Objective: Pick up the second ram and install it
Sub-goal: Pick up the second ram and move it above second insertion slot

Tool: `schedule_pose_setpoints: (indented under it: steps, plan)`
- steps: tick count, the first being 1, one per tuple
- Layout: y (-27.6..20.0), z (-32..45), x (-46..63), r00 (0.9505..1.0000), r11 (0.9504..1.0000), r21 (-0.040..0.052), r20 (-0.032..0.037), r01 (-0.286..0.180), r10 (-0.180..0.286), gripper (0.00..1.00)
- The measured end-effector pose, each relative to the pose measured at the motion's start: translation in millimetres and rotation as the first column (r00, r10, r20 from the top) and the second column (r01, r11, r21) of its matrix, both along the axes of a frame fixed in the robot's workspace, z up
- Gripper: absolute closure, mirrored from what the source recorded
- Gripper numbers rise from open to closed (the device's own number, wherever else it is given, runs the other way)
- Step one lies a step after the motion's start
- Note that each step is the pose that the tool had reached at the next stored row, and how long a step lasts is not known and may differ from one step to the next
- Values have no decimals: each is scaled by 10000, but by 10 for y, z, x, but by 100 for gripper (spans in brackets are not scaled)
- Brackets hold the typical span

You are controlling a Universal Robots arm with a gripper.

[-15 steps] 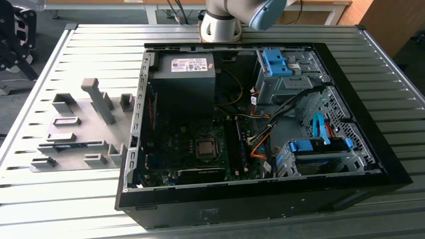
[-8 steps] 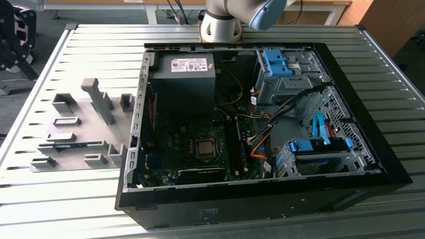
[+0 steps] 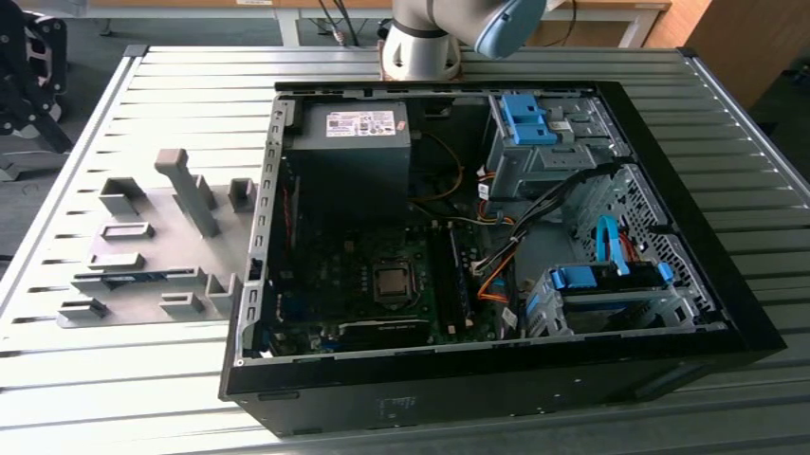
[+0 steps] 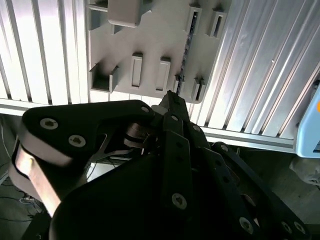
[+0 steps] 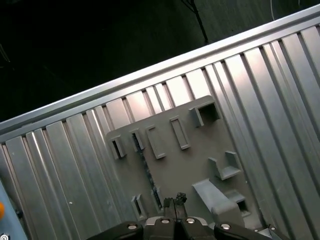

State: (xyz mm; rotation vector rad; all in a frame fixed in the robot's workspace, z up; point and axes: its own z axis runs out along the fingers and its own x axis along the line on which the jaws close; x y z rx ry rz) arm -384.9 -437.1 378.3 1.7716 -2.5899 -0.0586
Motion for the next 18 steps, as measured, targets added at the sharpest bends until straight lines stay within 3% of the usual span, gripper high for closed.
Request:
schedule_pose_setpoints:
  steps: [4, 9, 15, 18]
  plan:
    - [0, 0, 0, 9975, 9975, -1, 0, -707, 707, 89]
    - [0, -1, -6, 9886, 9886, -1, -1, -1503, 1503, 89]
    - [-19, -35, -61, 9850, 9850, 13, 4, -1726, 1726, 89]
    - [-19, -50, -61, 9750, 9750, 12, 2, -2224, 2224, 89]
